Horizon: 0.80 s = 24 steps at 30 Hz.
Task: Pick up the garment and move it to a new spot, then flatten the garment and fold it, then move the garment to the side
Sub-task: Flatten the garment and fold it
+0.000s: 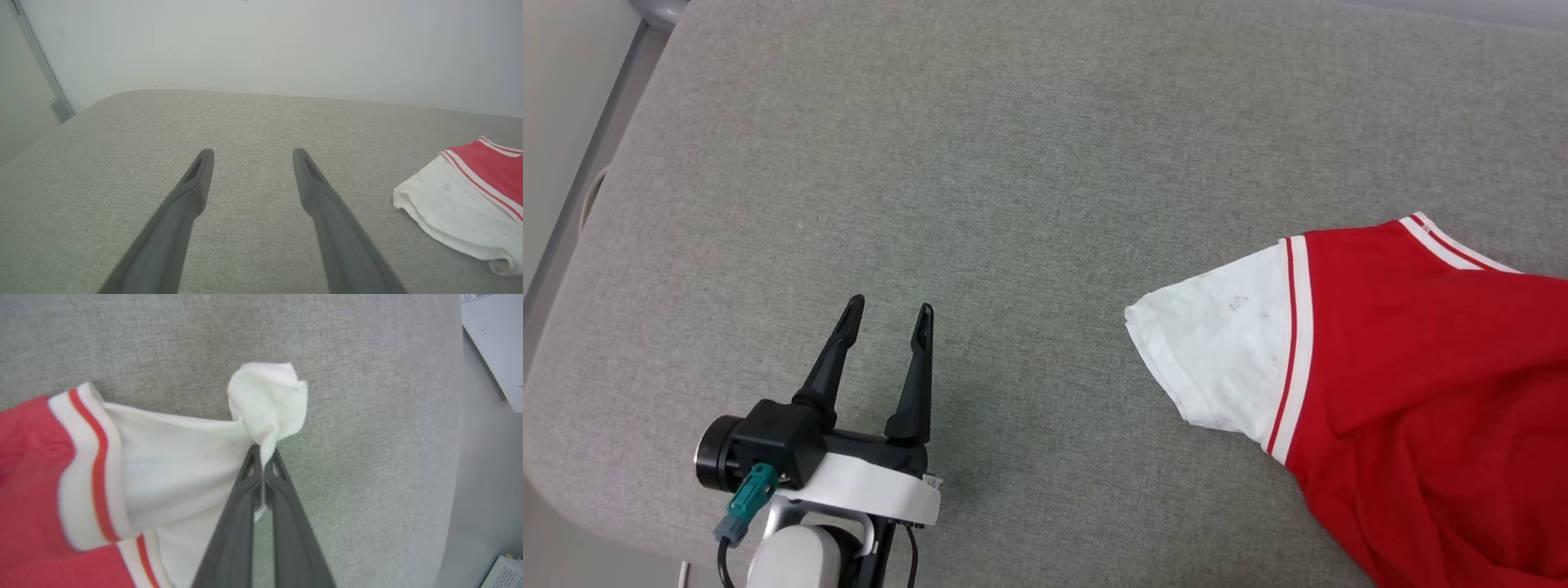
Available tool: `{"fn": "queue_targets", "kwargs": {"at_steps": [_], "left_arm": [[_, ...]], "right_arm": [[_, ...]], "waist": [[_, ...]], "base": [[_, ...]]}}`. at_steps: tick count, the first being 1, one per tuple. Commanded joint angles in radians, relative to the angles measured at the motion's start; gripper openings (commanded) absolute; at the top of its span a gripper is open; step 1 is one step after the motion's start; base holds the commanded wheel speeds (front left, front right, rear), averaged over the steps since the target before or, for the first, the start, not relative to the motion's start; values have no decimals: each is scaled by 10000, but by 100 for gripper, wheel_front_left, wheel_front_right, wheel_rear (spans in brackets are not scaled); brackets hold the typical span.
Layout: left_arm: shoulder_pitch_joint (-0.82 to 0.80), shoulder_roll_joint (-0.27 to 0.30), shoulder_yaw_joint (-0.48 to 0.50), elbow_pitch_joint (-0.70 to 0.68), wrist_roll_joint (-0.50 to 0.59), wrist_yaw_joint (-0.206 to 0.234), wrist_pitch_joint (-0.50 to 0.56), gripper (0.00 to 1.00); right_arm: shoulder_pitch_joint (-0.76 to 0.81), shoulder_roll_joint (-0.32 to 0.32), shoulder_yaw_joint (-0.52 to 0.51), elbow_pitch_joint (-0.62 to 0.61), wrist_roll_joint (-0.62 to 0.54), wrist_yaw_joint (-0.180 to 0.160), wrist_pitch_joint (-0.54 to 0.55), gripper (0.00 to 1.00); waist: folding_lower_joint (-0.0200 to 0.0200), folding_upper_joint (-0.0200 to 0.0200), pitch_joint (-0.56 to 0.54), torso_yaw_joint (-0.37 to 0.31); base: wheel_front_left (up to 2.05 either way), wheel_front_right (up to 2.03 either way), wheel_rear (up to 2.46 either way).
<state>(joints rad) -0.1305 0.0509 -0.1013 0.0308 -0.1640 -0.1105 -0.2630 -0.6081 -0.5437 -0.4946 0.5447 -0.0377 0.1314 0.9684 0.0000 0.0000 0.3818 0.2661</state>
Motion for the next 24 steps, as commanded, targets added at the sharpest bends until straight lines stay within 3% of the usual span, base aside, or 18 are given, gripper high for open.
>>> {"fn": "queue_targets", "kwargs": {"at_steps": [1,2,3,11,19,24], "left_arm": [[52,-13,-7,-37,65,-14,-26,100],[60,-11,-3,-44,112,-11,-26,100],[58,-11,11,-49,141,-17,-26,100],[223,-11,201,-134,431,-105,-26,100],[466,-13,380,-233,470,-138,-26,100],[649,-11,500,-282,352,-157,-26,100]], "right_arm": [[132,220,-134,17,-39,-14,-174,0],[136,366,-272,11,-55,-14,-360,47],[115,509,-448,36,-132,-14,-535,100],[-177,1169,-186,186,-263,-14,-2410,100],[304,1354,1655,-512,1228,-14,-4999,100],[1063,1560,2543,-1342,2397,-14,-6065,100]], "waist": [[0,0,-30,-54],[0,0,-55,-100],[0,0,-91,-155],[0,0,-929,-794],[0,0,-1940,-1608],[0,0,-2327,-2019]], "base": [[0,0,0],[0,0,0],[0,0,0],[0,0,0],[0,0,0],[0,0,0]]}}
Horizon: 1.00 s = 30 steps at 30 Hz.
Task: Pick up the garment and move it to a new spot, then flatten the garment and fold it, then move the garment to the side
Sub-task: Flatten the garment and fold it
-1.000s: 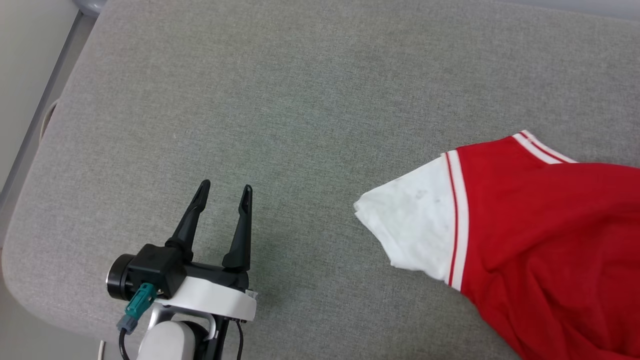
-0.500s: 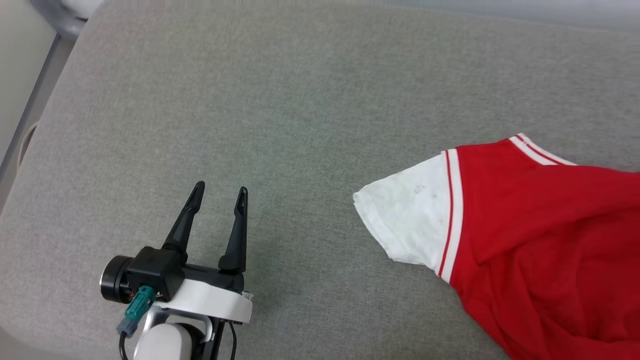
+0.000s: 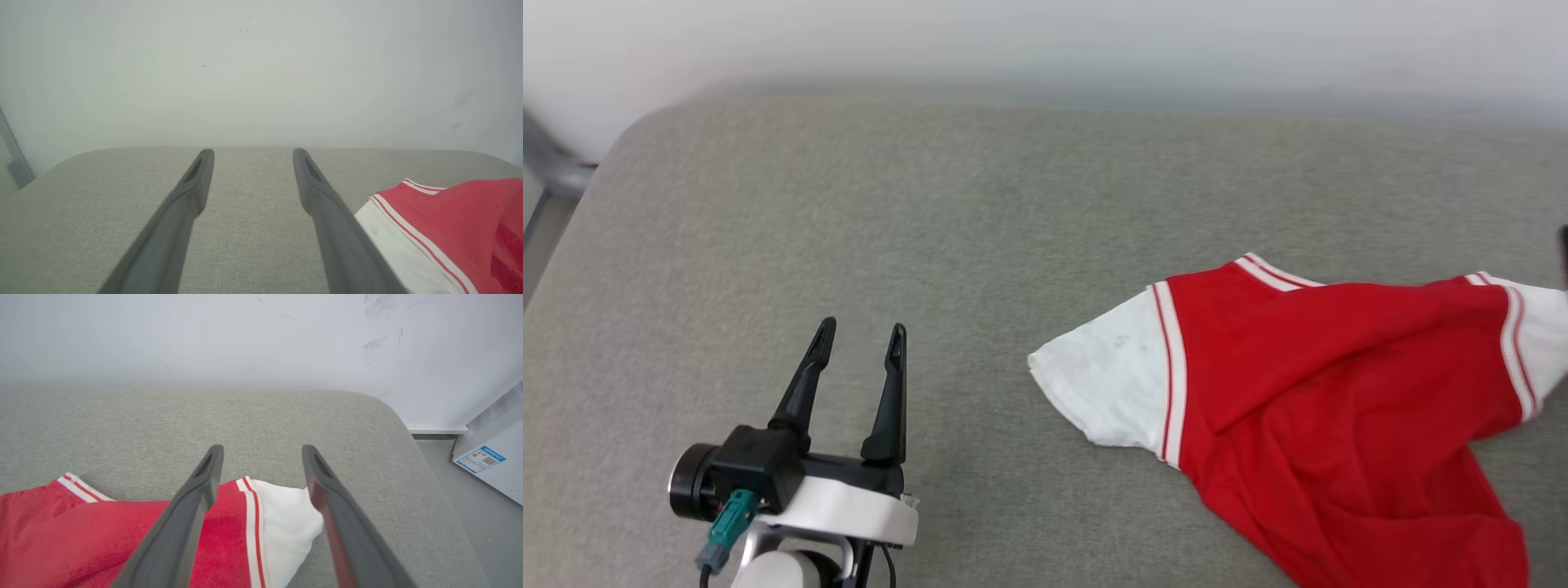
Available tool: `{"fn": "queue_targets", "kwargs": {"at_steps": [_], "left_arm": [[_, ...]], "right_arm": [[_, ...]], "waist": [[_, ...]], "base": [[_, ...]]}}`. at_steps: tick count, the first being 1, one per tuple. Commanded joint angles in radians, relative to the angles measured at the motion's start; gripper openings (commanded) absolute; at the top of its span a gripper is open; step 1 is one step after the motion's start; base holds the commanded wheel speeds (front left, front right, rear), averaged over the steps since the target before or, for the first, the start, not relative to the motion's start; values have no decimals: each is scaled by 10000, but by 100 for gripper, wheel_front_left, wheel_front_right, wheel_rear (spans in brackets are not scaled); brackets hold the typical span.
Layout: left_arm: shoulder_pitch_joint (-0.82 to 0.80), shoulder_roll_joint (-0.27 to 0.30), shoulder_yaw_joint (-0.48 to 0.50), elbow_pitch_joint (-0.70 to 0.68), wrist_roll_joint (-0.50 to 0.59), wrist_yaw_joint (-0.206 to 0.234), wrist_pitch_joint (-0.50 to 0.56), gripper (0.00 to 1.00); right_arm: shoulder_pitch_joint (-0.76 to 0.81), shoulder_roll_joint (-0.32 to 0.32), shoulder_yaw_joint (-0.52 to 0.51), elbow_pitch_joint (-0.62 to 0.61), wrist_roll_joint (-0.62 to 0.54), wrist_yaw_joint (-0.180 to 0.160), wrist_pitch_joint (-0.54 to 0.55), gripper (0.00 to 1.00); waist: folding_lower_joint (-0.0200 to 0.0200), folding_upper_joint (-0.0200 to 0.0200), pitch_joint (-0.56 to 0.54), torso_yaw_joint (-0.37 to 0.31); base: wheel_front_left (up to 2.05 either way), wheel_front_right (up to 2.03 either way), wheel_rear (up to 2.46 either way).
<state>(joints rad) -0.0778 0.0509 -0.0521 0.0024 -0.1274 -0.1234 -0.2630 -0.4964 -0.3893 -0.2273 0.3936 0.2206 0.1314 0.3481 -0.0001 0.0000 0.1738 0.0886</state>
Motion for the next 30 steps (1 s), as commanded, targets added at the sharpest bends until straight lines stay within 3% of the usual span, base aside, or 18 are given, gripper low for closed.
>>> {"fn": "queue_targets", "kwargs": {"at_steps": [1,8,18,21,25,30], "left_arm": [[167,-11,37,-14,-36,-30,-26,100],[557,-13,112,-54,-170,-36,-26,100],[630,24,-227,228,-446,-66,-26,100],[312,401,-631,469,-543,-70,112,100],[-399,1084,-1335,515,-393,-76,1476,100],[-1334,1788,-1991,529,-414,-66,4691,100]], "right_arm": [[205,59,50,-83,82,-14,-96,100],[2448,795,933,-2207,1511,-13,-2084,100],[3931,1653,853,-3476,1901,-13,-3187,100],[3999,1752,857,-3670,1936,-13,-3178,100],[3992,1812,737,-3839,1975,-13,-3135,100],[3920,1907,774,-3945,1909,-13,-3071,100]], "waist": [[1,0,-323,-339],[1,0,-698,-1039],[1,0,-518,-1680],[1,0,-342,-1877],[1,0,-53,-2060],[1,0,337,-2236]], "base": [[0,0,0],[0,0,0],[0,0,0],[0,0,0],[0,0,0],[0,0,0]]}}
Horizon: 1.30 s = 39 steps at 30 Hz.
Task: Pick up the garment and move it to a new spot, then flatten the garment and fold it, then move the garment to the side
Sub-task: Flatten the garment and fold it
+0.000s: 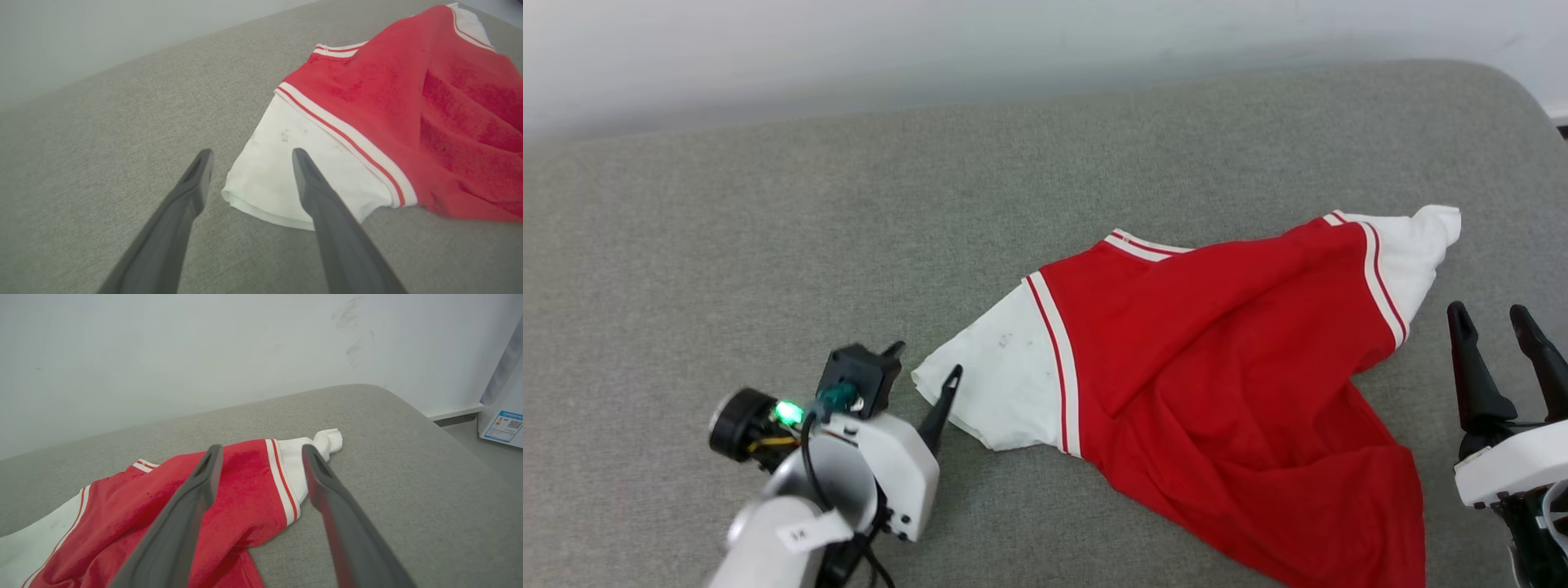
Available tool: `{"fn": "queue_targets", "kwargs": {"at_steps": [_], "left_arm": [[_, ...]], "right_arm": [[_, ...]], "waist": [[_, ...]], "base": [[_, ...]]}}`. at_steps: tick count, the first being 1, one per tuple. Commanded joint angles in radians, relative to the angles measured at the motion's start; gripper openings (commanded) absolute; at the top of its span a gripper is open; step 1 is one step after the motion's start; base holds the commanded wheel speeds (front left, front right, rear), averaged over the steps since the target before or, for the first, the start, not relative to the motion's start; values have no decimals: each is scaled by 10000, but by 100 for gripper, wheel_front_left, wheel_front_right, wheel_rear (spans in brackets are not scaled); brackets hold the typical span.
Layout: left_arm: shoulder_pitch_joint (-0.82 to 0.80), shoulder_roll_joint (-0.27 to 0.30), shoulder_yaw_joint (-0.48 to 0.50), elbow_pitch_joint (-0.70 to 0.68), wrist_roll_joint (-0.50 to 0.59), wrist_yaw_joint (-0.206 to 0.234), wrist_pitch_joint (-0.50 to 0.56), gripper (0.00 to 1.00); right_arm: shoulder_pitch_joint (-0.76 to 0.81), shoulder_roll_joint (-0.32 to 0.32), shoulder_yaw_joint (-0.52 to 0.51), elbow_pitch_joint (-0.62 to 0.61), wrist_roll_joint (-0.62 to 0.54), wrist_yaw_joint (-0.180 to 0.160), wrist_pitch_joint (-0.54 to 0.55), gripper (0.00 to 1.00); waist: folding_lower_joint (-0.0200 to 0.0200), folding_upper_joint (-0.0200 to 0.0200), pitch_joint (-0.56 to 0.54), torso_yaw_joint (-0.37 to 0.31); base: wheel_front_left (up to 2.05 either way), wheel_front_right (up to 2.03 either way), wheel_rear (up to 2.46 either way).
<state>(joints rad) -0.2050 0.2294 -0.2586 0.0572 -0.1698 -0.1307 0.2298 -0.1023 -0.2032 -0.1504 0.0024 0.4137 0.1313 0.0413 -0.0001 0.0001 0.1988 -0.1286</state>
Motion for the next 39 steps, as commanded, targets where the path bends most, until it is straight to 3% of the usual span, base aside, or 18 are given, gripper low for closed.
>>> {"fn": "queue_targets", "kwargs": {"at_steps": [1,7,20,21,22,26,39], "left_arm": [[-253,154,-19,-98,118,7,278,100],[-885,506,-261,-119,423,77,2260,100],[-1073,875,-489,587,250,80,3853,100],[-1014,909,-556,677,161,67,3987,35],[-945,926,-632,731,55,49,4102,0],[-900,1092,-603,692,-108,152,3958,0],[86,971,498,-398,-186,1614,1983,0]], "right_arm": [[-39,69,23,-39,-25,-11,-10,100],[-190,153,156,70,-36,-11,-125,100],[-618,124,279,355,53,-9,-610,100],[-640,112,305,375,65,-11,-623,100],[-648,95,319,401,77,-11,-648,100],[-582,17,352,518,80,-11,-668,100],[-178,-304,529,899,93,-11,548,100]], "waist": [[1,-1,178,-95],[1,-1,778,-214],[1,-1,1554,-288],[1,-1,1579,-291],[1,-1,1597,-290],[1,-1,1539,-240],[1,-1,509,186]], "base": [[0,0,0],[0,0,0],[0,0,0],[0,0,0],[0,0,0],[0,0,0],[0,0,0]]}}
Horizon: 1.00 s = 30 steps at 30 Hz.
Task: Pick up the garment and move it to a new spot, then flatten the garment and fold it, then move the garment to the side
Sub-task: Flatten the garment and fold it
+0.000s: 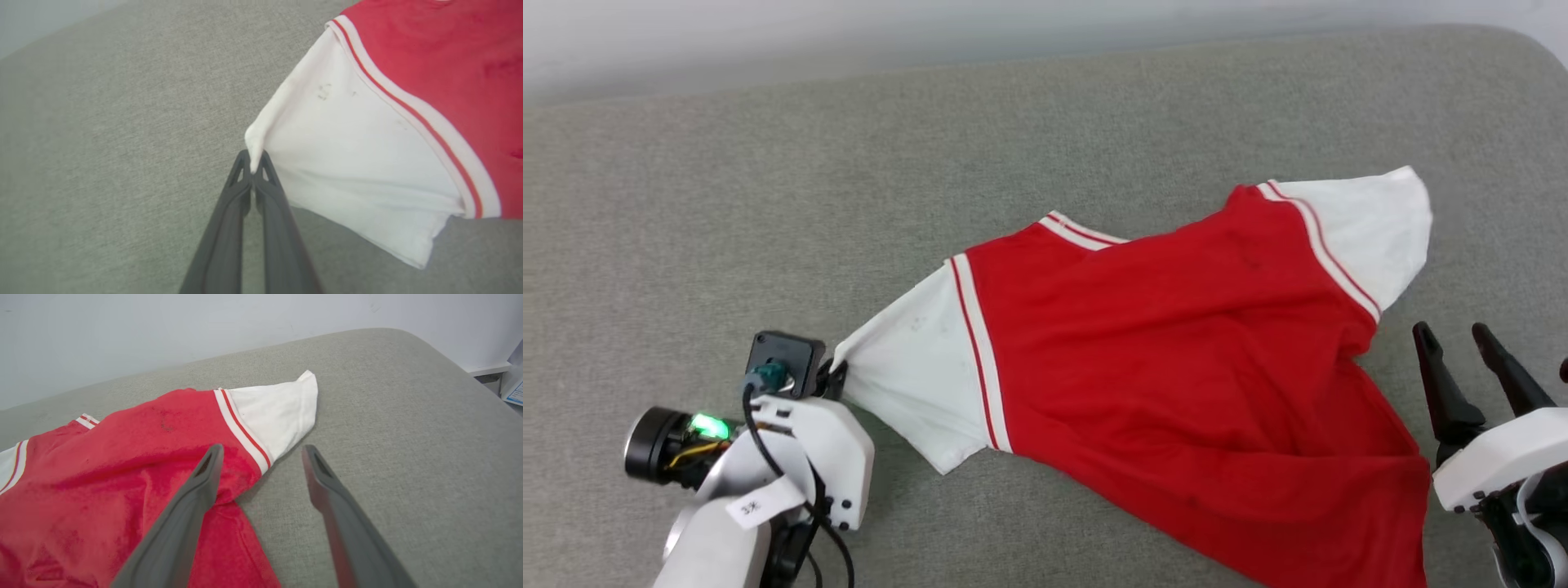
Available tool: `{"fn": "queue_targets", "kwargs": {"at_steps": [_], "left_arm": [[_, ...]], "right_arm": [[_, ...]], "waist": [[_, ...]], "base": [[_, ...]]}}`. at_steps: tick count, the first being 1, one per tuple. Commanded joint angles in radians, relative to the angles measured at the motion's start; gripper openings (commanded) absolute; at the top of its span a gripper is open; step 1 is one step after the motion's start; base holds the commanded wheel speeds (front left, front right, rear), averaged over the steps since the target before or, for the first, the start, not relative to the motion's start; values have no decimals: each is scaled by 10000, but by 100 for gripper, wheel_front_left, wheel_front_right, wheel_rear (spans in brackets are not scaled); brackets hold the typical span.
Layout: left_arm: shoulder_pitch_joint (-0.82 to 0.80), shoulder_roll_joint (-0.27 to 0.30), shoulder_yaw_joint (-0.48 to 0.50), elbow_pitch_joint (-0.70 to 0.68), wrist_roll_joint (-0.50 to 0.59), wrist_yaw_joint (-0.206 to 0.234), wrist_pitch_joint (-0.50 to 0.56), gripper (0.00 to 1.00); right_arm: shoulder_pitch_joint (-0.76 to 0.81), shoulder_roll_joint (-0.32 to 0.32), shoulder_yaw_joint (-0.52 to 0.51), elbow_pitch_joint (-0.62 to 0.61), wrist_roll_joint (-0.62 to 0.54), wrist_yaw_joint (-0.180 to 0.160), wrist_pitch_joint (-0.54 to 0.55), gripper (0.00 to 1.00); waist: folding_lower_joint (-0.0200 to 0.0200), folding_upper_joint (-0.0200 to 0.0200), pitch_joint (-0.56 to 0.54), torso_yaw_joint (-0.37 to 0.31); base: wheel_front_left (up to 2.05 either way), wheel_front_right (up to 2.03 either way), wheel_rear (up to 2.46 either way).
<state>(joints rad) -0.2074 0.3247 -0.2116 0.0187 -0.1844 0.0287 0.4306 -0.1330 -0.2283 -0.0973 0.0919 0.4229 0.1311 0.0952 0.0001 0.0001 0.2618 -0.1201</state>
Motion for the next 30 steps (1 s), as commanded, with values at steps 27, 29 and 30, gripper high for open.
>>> {"fn": "queue_targets", "kwargs": {"at_steps": [27,29,30], "left_arm": [[1111,283,-560,-3991,-846,-430,1491,0],[940,250,-591,-4050,-820,-442,1491,0],[852,229,-618,-4075,-822,-430,1488,0]], "right_arm": [[-4468,-2108,-869,248,-434,-9,9901,100],[-5085,-2333,-868,558,-683,-7,10374,100],[-5370,-2423,-908,704,-793,-7,10558,100]], "waist": [[-1,-1,1712,1773],[-1,-1,1992,1973],[-1,-1,2146,2079]], "base": [[0,0,0],[0,0,0],[0,0,0]]}}
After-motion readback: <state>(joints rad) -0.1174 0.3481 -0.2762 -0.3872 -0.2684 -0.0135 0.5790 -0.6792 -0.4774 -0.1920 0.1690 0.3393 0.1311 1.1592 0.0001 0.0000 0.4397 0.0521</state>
